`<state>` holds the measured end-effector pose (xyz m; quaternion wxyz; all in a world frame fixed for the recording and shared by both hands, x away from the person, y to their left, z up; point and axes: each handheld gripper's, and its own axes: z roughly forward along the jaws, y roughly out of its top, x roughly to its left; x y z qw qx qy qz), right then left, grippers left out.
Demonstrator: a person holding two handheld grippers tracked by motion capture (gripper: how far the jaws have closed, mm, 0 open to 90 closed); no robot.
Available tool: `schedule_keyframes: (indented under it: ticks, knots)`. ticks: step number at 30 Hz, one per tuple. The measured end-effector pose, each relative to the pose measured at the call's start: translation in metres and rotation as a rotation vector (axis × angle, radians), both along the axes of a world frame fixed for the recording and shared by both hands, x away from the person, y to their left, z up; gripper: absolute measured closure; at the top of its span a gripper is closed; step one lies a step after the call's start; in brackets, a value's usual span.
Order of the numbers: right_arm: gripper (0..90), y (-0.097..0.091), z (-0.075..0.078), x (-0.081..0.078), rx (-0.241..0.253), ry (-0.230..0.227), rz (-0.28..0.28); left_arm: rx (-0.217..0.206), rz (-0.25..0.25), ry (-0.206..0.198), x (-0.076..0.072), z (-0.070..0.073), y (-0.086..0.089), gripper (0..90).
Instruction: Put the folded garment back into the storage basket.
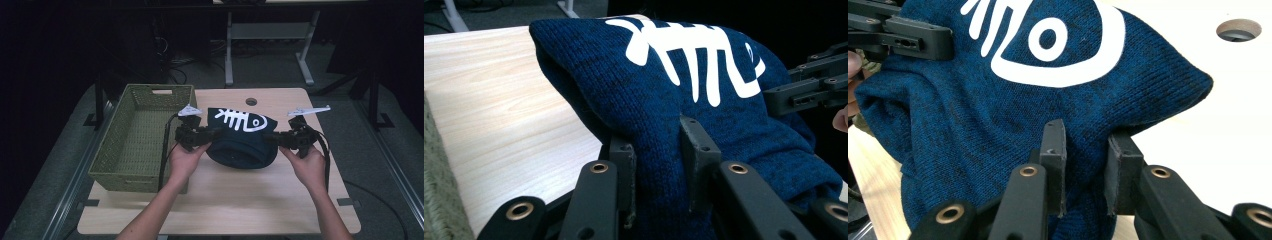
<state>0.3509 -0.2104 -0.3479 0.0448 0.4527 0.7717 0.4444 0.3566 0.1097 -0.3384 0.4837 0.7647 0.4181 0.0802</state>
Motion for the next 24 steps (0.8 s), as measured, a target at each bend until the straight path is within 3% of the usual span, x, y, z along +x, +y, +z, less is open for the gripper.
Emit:
schedule_keyframes:
  ticks: [24]
  knots:
    - [73.3,0.047,0.027,0.007,0.014,-0.011,0.050,-0.014,0.026,0.000,0.000,0.017,0.050,71.2]
